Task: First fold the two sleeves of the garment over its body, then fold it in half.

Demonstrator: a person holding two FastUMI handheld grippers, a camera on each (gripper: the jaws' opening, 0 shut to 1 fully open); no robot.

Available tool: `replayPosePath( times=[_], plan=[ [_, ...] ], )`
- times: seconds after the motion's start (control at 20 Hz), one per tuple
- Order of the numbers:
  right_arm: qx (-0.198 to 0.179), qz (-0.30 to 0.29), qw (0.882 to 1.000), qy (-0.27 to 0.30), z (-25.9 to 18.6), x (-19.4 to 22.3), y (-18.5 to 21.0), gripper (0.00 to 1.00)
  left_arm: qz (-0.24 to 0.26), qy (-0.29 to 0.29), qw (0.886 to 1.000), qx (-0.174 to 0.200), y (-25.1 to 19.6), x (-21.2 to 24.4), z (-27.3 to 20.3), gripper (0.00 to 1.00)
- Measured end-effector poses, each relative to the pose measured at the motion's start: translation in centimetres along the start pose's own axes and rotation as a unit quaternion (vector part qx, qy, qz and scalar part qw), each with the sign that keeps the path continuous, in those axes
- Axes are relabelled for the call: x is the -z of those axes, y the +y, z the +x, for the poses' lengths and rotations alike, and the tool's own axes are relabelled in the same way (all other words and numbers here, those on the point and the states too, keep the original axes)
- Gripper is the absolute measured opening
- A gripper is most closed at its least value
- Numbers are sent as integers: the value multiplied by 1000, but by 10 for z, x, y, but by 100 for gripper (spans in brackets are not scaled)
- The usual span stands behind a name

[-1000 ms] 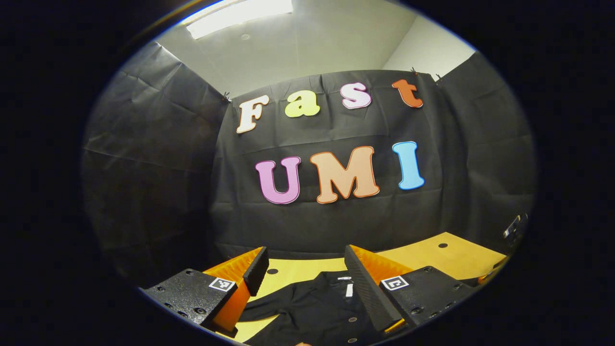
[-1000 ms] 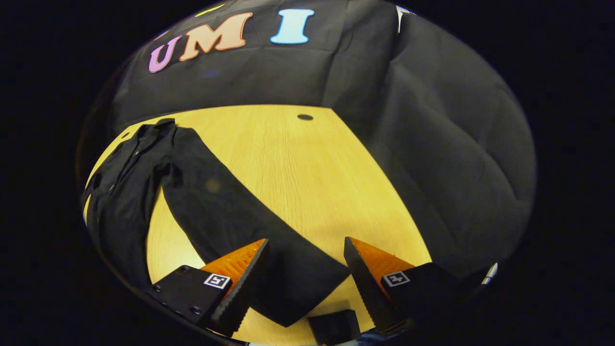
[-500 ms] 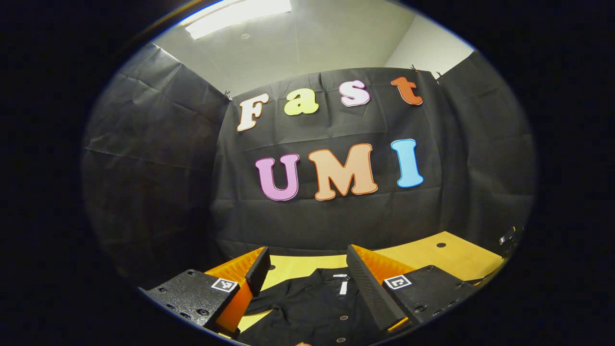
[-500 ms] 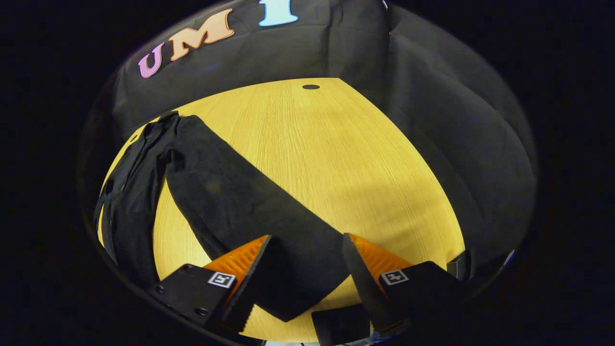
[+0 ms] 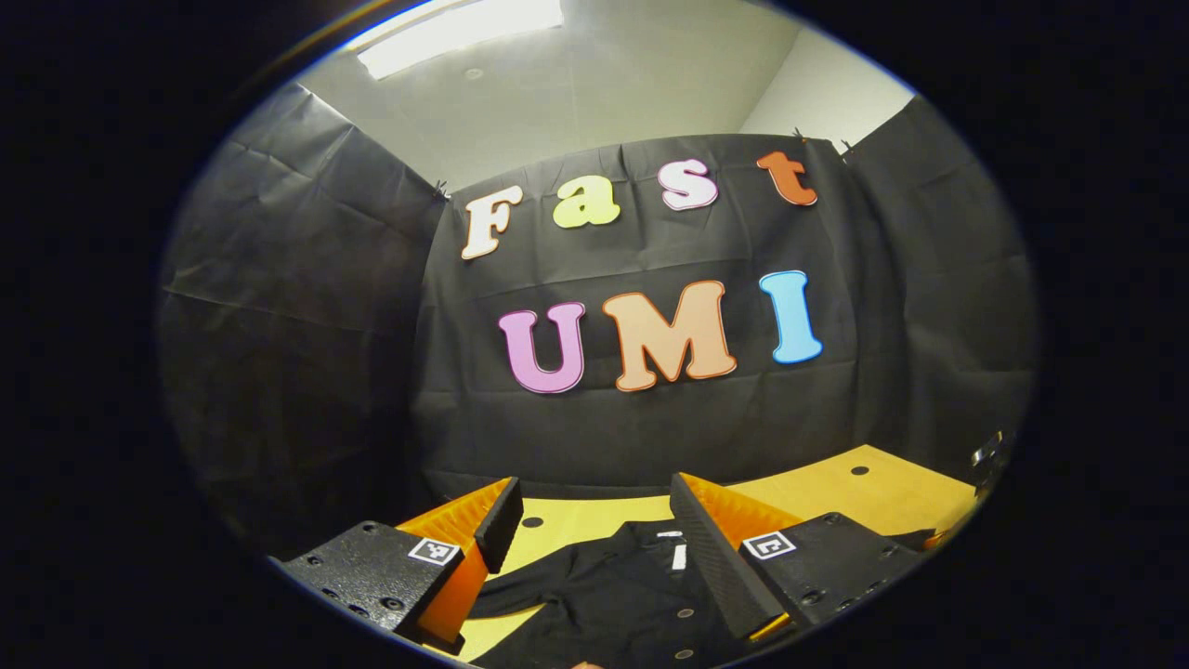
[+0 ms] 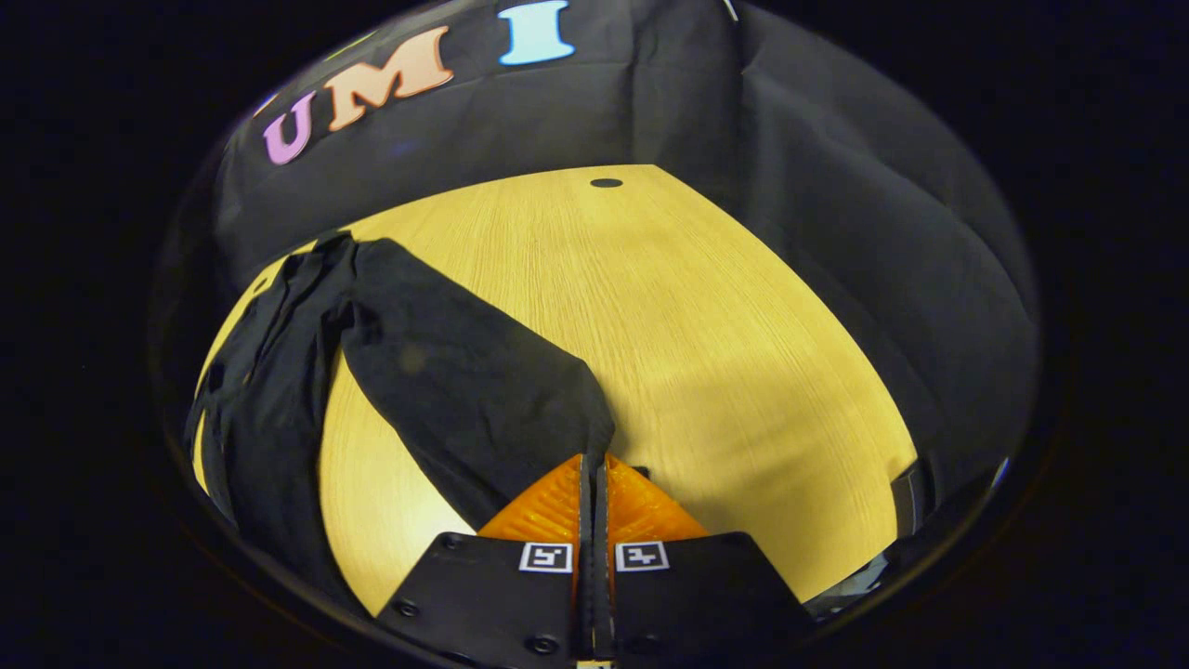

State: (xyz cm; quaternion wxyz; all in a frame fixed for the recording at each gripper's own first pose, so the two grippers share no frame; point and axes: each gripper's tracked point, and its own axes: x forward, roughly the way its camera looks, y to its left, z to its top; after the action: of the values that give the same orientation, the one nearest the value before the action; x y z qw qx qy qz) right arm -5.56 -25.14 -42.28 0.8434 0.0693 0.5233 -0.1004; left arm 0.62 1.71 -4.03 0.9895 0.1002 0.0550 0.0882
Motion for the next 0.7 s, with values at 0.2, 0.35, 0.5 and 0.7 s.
replayPosePath(
  times=[0.2,0.35,0.5,0.7],
  plan=[
    [-11,10,999,-45,-13,-40,29,3,-4,-4,1000,-10,27,1,-1,94],
    [-23,12,996,-84,-28,-69,58,3,-6,0,1000,-16,48,6,0,94],
    [-36,-2,992,-118,-46,-90,94,3,-3,-1,1000,-27,69,8,-2,94],
    [-66,-27,976,-204,-85,-137,155,2,-8,6,999,-43,97,19,-5,99]
  ],
)
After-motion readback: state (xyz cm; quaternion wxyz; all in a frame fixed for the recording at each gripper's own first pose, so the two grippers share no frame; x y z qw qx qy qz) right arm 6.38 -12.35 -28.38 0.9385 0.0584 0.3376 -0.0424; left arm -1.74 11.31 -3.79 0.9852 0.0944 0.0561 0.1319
